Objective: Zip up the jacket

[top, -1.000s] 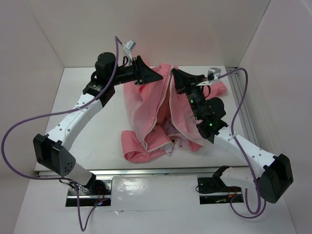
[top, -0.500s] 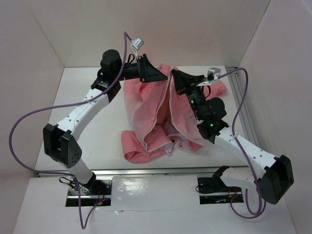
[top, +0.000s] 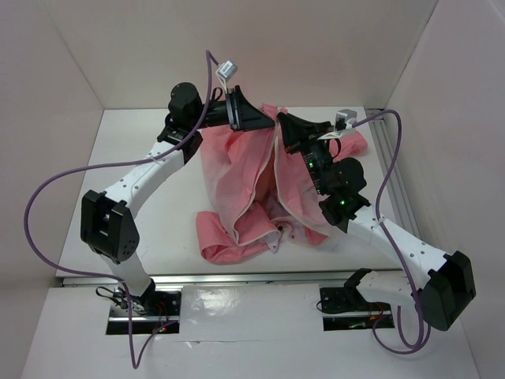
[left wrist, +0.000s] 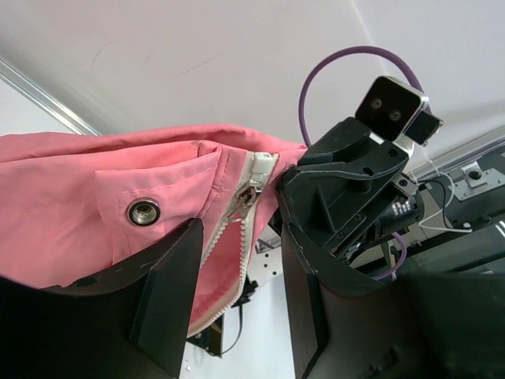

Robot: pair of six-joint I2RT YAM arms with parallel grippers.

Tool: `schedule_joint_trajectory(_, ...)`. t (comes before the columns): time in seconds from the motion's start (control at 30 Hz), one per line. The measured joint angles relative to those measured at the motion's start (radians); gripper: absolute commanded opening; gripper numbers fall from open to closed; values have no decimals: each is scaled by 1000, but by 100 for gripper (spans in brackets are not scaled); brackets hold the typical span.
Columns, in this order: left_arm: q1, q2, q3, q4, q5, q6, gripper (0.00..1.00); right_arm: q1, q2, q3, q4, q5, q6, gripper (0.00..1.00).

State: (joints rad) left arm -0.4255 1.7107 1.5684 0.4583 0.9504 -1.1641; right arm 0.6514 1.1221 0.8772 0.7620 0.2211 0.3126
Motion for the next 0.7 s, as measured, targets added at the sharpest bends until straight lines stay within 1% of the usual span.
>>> schedule_joint_trajectory(0.13,-3,6,-5,35,2,-22,59,0,0,0,0,0,0,0)
schedule_joint_trajectory(0.4,-3,11,-50,186,16,-106,47,0,0,0,0,0,0,0)
schedule_joint_trajectory(0.5,-3,16,-50,225,22,-129,47,0,0,0,0,0,0,0)
schedule_joint_trajectory(0.63,-6,24,-50,254,24,-151,55,0,0,0,0,0,0,0)
schedule_joint_trajectory(0.7,-10,26,-50,255,25,-154,55,0,0,0,0,0,0,0)
